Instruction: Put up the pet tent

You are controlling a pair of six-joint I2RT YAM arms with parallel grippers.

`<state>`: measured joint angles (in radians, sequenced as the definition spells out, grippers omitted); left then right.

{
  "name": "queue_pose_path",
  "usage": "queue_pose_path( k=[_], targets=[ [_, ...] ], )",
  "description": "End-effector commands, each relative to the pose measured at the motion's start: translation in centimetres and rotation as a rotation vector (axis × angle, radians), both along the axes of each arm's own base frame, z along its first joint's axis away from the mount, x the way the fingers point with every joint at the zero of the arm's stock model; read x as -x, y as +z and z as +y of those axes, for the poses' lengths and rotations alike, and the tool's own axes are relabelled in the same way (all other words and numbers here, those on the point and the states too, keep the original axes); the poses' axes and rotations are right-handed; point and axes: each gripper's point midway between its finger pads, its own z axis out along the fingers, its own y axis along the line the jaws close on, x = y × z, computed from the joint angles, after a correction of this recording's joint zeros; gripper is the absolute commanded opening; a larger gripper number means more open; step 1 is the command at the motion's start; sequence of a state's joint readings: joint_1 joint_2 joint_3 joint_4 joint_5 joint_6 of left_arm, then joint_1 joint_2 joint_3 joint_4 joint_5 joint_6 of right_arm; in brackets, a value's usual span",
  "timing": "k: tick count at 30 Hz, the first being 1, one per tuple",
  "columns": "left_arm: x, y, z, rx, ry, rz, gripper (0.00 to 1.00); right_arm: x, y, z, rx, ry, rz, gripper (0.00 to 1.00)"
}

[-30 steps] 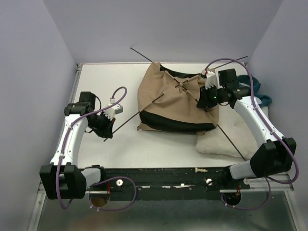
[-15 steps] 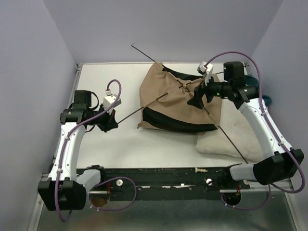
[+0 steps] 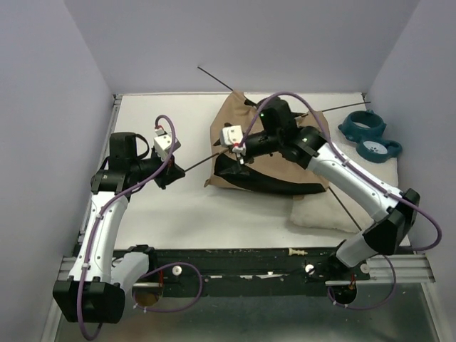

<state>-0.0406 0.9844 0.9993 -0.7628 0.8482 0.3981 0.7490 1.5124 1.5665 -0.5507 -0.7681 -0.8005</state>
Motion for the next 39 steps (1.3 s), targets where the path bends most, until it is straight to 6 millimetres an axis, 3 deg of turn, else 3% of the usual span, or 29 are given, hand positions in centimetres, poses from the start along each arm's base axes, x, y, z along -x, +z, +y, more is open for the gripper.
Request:
queue_pose_path(
  k=[1, 5, 15, 18, 28, 30, 31, 32, 35, 36, 39],
  targets=[
    [0.4, 1.8, -1.1, 0.049, -0.061, -0.096, 0.00, 0.7, -1.6, 3.6, 0.007, 0.154, -0.125, 0.83],
    [0.9, 1.9, -1.1, 0.047, -0.075, -0.120, 0.00, -0.1, -4.5, 6.1, 0.046, 0.181, -0.152, 0.79],
    [2.2, 1.8, -1.2, 0.040, -0.110, -0.157, 0.00, -1.0, -6.4, 10.7, 0.038, 0.209, -0.161, 0.60],
    [2.3, 1.8, -1.2, 0.038, -0.111, -0.173, 0.00, -0.8, -7.0, 11.4, 0.044, 0.221, -0.153, 0.50],
    [2.7, 2.2, -1.4, 0.052, -0.121, -0.189, 0.00, 0.3, -7.5, 12.7, 0.037, 0.260, -0.129, 0.41],
    [2.6, 2.5, -1.4, 0.057, -0.117, -0.196, 0.00, 0.3, -7.7, 12.9, 0.045, 0.260, -0.128, 0.19],
    [2.6, 2.6, -1.4, 0.055, -0.114, -0.198, 0.00, 0.2, -7.8, 12.8, 0.054, 0.253, -0.124, 0.01],
    [2.7, 2.7, -1.3, 0.052, -0.110, -0.200, 0.00, 0.0, -7.7, 12.8, 0.059, 0.240, -0.131, 0.01],
    [2.7, 3.4, -0.7, 0.039, -0.060, -0.196, 0.29, -1.3, -7.0, 12.0, 0.069, 0.182, -0.159, 0.01],
    [3.0, 4.2, -0.5, 0.040, -0.046, -0.207, 0.45, -1.8, -6.5, 11.6, 0.062, 0.167, -0.162, 0.01],
    [3.1, 7.3, 0.3, 0.063, 0.049, -0.248, 0.71, -4.1, -4.8, 9.6, 0.049, 0.097, -0.164, 0.01]
  ],
)
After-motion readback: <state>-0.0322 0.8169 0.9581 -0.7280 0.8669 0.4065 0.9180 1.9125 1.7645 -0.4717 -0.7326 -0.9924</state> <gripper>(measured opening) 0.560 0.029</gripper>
